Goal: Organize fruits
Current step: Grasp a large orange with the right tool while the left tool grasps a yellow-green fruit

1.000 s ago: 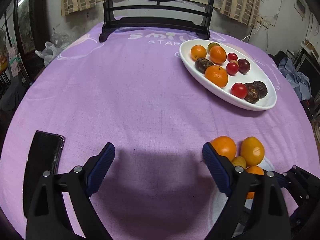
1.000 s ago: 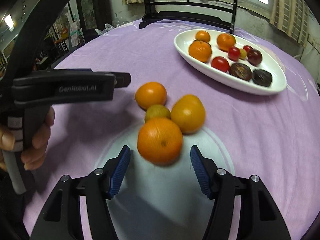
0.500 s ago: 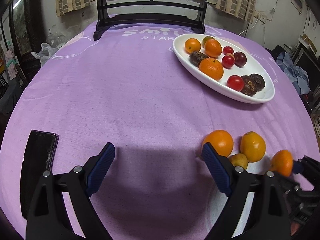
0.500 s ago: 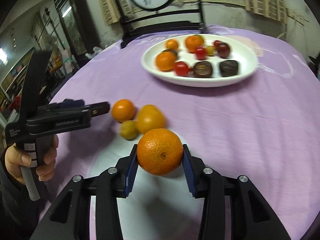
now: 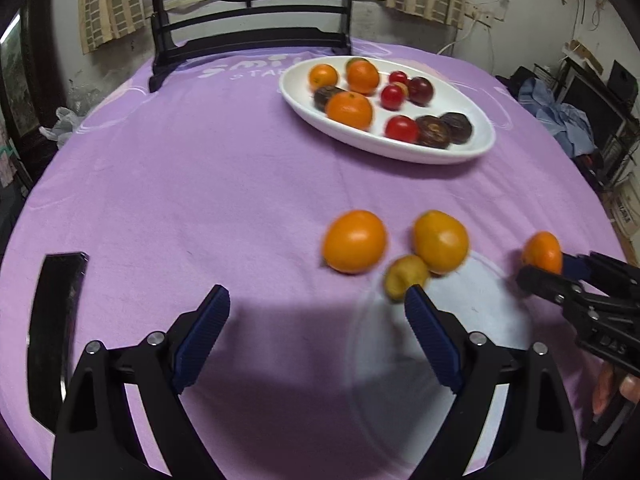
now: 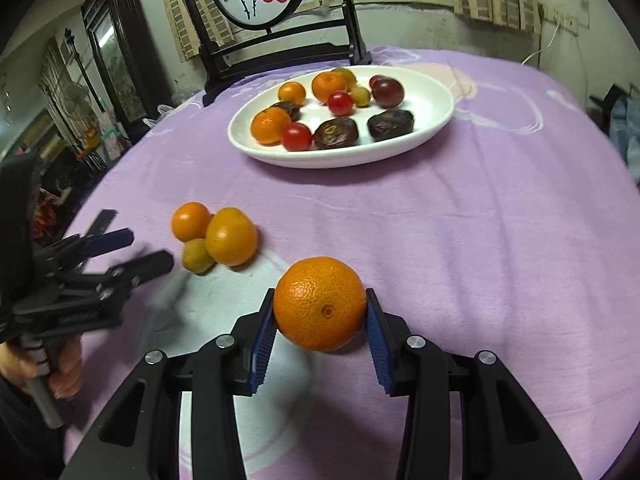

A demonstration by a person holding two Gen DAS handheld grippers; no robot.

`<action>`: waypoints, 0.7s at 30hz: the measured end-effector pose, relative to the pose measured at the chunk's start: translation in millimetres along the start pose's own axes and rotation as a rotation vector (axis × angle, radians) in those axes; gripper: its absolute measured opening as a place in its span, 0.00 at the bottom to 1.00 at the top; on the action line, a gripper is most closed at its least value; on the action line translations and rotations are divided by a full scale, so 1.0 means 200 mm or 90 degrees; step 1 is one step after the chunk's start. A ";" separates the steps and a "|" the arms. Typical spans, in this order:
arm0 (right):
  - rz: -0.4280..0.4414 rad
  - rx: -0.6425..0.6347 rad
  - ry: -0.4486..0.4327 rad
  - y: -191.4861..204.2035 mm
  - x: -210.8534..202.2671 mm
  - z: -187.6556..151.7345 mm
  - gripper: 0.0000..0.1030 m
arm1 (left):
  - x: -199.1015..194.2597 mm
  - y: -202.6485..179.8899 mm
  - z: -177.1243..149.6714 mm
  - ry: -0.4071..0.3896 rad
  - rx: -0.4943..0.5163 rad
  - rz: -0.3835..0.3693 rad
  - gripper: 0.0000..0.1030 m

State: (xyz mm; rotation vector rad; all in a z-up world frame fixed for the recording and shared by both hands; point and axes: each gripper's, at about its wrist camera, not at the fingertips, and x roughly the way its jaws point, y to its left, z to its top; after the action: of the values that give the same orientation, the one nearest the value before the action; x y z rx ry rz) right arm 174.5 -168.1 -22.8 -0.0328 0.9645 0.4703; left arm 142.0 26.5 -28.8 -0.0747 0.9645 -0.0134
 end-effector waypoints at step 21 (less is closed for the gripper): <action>-0.017 -0.023 -0.001 0.03 -0.03 -0.02 0.42 | 0.13 -0.28 0.03 0.005 0.037 0.030 0.45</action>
State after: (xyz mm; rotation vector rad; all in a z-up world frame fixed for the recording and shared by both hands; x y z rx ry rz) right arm 166.4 -165.5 -18.9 -0.0784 0.9533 0.4628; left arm 163.3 -30.3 -43.5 0.0019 0.9735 0.0008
